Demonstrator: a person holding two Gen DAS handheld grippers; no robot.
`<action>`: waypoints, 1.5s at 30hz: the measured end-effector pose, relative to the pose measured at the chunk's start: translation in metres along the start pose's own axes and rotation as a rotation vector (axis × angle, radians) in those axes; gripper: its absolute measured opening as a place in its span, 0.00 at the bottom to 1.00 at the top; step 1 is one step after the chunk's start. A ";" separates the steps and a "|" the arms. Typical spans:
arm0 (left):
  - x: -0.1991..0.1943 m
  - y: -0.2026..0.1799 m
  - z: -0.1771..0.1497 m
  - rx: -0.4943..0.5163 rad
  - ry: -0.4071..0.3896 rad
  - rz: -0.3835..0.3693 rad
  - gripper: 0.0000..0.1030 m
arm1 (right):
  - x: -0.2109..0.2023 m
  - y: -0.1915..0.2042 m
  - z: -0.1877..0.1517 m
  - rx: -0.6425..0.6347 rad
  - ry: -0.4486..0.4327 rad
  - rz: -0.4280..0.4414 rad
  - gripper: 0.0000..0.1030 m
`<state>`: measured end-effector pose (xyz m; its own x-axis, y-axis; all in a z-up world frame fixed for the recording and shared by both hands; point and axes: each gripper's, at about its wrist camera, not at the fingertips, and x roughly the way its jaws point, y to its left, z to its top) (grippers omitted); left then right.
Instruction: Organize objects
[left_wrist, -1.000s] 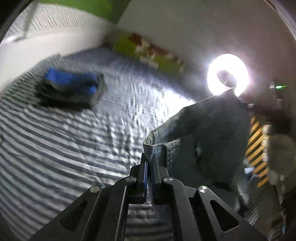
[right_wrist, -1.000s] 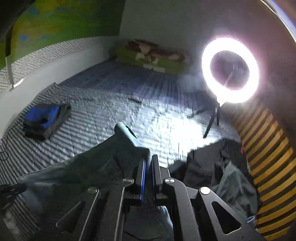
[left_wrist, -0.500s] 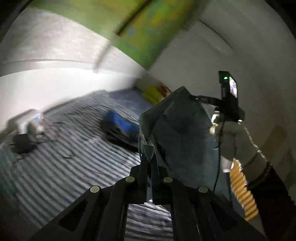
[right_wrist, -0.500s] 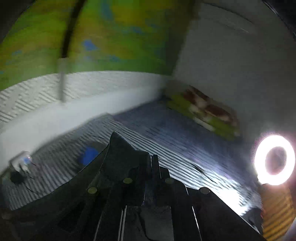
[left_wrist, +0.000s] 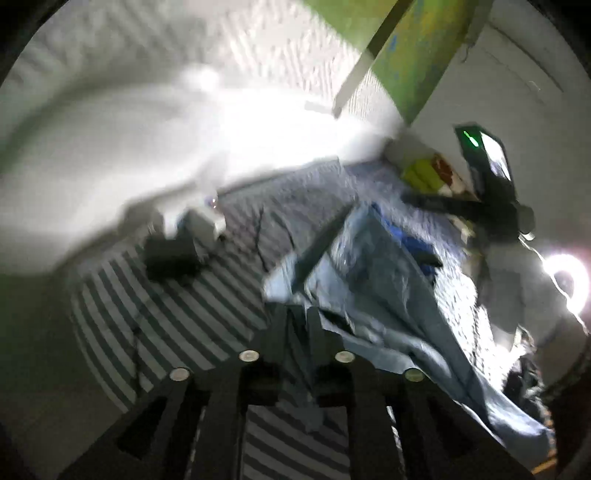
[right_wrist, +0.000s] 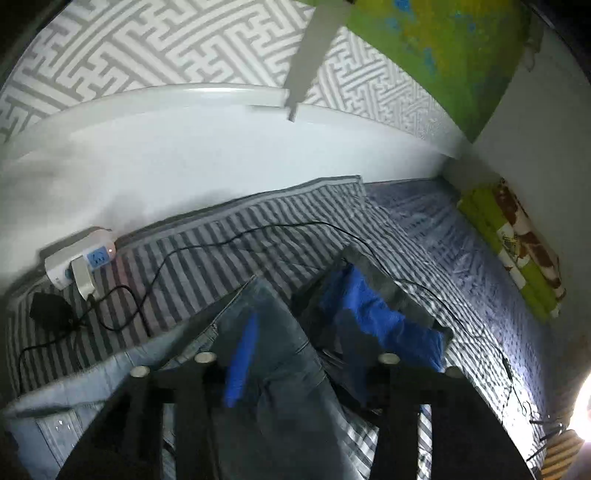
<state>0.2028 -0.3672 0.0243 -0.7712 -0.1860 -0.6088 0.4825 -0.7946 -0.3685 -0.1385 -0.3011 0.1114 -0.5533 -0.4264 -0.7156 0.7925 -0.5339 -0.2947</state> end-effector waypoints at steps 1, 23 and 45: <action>-0.005 -0.002 0.002 0.012 -0.020 0.011 0.16 | -0.011 -0.011 -0.003 0.023 -0.011 0.008 0.43; 0.067 -0.270 -0.103 0.300 0.461 -0.571 0.61 | -0.288 -0.278 -0.492 0.785 0.233 -0.289 0.53; 0.132 -0.296 -0.197 0.418 0.722 -0.400 0.57 | -0.140 -0.185 -0.459 0.122 0.402 -0.250 0.65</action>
<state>0.0401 -0.0429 -0.0850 -0.3340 0.4414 -0.8328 -0.0615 -0.8919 -0.4480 -0.0899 0.1929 -0.0242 -0.5614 0.0286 -0.8271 0.5986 -0.6761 -0.4297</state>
